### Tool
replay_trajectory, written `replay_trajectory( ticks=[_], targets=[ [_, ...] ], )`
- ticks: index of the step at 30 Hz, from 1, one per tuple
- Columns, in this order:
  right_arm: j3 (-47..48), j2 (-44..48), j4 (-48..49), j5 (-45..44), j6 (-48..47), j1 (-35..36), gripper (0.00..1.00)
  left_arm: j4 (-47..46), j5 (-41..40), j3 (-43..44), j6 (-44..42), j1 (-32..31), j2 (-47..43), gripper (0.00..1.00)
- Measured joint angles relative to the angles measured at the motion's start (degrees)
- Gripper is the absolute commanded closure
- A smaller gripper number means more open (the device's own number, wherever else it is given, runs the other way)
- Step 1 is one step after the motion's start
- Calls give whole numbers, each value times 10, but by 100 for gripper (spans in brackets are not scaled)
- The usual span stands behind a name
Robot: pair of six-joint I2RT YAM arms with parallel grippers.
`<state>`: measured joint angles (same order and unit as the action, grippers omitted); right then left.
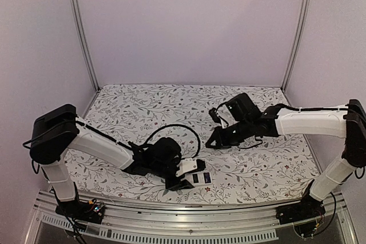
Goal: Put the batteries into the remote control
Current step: Press the battery in the battery compartment, then pick up the battery cover at the center of the board.
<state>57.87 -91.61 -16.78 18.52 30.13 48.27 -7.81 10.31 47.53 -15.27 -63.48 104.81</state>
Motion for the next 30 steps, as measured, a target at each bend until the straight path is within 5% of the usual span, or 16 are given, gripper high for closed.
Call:
replay_trajectory(
  ticks=[6,12,18,30],
  targets=[
    [43,47,-25,-54,-46,-111,55,0,-5,-1,16,1,-1,48],
    [87,-21,-83,-111,-110,-144,39,0,-5,-3,28,1,-2,37],
    [98,-81,-138,-118,-174,-144,57,5,-12,-7,38,6,-8,24],
    [143,-150,-162,-152,-225,-76,68,44,-31,-35,47,12,-129,14]
  ],
)
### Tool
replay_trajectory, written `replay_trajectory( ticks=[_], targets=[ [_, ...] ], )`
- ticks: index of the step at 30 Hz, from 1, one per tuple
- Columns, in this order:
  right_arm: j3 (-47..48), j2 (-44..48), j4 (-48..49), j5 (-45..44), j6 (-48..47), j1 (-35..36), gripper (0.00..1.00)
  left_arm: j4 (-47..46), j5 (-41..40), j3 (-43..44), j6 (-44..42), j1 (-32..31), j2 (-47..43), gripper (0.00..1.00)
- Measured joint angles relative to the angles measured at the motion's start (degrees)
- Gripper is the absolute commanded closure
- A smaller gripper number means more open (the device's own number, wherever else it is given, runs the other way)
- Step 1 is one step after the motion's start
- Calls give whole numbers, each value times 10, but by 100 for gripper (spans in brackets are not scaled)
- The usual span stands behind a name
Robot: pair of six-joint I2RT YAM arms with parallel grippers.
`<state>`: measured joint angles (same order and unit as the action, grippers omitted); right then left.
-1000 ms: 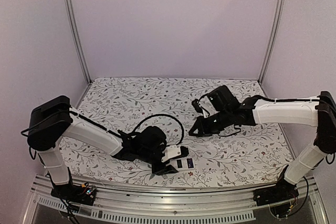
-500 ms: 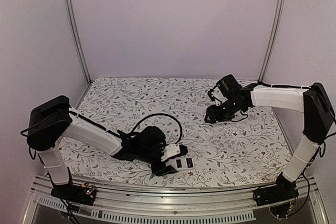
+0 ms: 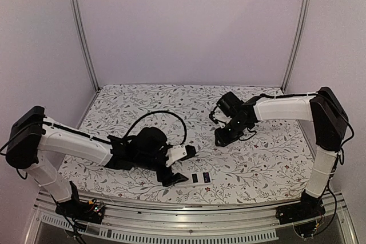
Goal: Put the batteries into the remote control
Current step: Pick up the battery cover at the center of the board.
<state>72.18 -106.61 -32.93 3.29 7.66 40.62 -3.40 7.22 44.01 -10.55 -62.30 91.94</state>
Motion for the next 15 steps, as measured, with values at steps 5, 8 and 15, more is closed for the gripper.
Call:
replay_trajectory(
  ticks=[5,8,15],
  targets=[
    [5,-29,-12,-16,-5,17,71,-26,-17,-24,18,19,-85,12],
    [7,-40,-19,-33,-9,24,75,-45,-25,-35,25,28,-121,11],
    [25,-62,-37,-64,-10,35,87,-61,-30,-40,33,32,-144,11]
  ],
)
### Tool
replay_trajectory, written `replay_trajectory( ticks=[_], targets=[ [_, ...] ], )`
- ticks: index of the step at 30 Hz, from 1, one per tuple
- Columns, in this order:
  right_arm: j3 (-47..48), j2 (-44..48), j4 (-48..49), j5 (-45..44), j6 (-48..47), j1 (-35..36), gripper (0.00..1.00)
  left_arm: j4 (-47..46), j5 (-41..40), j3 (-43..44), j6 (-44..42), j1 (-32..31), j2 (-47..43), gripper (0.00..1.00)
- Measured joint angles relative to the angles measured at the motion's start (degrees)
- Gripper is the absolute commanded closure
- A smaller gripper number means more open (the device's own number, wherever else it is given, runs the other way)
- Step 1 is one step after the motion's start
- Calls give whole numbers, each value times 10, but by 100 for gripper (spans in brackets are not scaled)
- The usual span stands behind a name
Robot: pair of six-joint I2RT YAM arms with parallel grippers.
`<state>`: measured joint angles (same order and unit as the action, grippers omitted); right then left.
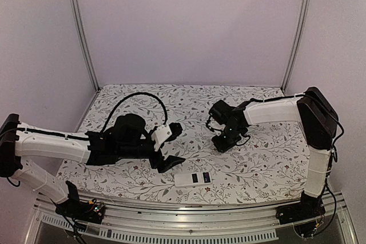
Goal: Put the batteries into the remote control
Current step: Pick up the battery cover at the center of the board, then pass from the right arm to the left
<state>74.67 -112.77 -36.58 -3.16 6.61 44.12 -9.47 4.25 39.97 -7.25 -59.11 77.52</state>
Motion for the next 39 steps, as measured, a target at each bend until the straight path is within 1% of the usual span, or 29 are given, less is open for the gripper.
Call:
replay_trajectory(
  ticks=[5,10,14,17,20,25,28,31,34,39],
  targets=[
    [11,-9,-9,-22,1,7,100,-1,0,-2,0,0,-1,11],
    [19,-13,-16,-35,-2,12,100,-1,-2,-4,0,1,-7,11],
    [21,-13,-18,-36,-2,12,100,-10,-3,-12,2,3,-29,11],
    [24,-9,-25,-23,-3,12,100,-21,-5,-23,4,7,-52,11],
    [26,17,-28,-3,-9,12,100,-35,-9,-31,7,11,-75,12],
    [32,94,-24,53,-32,12,100,-49,-16,-32,9,12,-107,13],
    [40,130,-18,96,-59,12,100,-48,-17,-32,2,13,-123,17],
    [45,161,-17,160,-97,13,100,-40,-12,-26,-19,13,-134,22],
    [46,198,-18,231,-143,14,100,-11,0,-4,-57,11,-137,24],
    [66,239,-31,293,-186,23,100,25,6,24,-160,-10,-146,29]
  ],
)
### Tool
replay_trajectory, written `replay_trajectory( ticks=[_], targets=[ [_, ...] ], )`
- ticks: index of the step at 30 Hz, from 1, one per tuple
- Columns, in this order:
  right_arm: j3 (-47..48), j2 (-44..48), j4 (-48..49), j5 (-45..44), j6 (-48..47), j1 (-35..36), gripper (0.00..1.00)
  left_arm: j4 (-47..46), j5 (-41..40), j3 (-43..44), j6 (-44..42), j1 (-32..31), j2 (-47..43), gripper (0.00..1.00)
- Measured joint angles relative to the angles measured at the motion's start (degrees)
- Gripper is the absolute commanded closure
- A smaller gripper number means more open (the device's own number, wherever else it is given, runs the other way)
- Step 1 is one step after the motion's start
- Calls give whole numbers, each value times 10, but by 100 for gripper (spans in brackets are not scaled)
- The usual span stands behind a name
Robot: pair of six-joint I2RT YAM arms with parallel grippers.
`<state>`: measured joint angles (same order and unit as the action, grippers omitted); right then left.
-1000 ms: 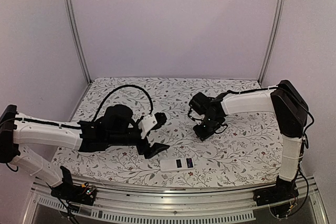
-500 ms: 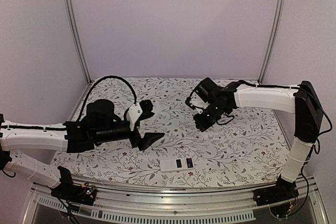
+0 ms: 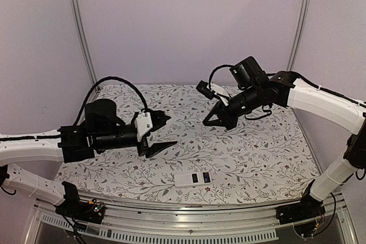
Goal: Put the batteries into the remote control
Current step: Pass from the right arm to the left
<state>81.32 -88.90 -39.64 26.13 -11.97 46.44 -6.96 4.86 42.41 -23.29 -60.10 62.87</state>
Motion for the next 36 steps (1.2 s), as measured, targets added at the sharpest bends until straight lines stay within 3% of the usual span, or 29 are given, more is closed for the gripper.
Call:
replay_trajectory(
  ticks=[9,13,26,33,36],
  targets=[
    [9,7,-20,57,-34,39,100,75,6,103,-177,-15,52,46],
    [9,7,-26,79,-42,54,100,121,17,139,-217,-15,94,49],
    [9,10,-29,139,-55,78,100,190,134,148,-267,-15,103,53],
    [9,11,-29,148,-55,83,100,185,141,150,-277,-15,103,61],
    [9,11,-30,148,-55,84,100,183,139,150,-278,-15,104,70]
  ],
)
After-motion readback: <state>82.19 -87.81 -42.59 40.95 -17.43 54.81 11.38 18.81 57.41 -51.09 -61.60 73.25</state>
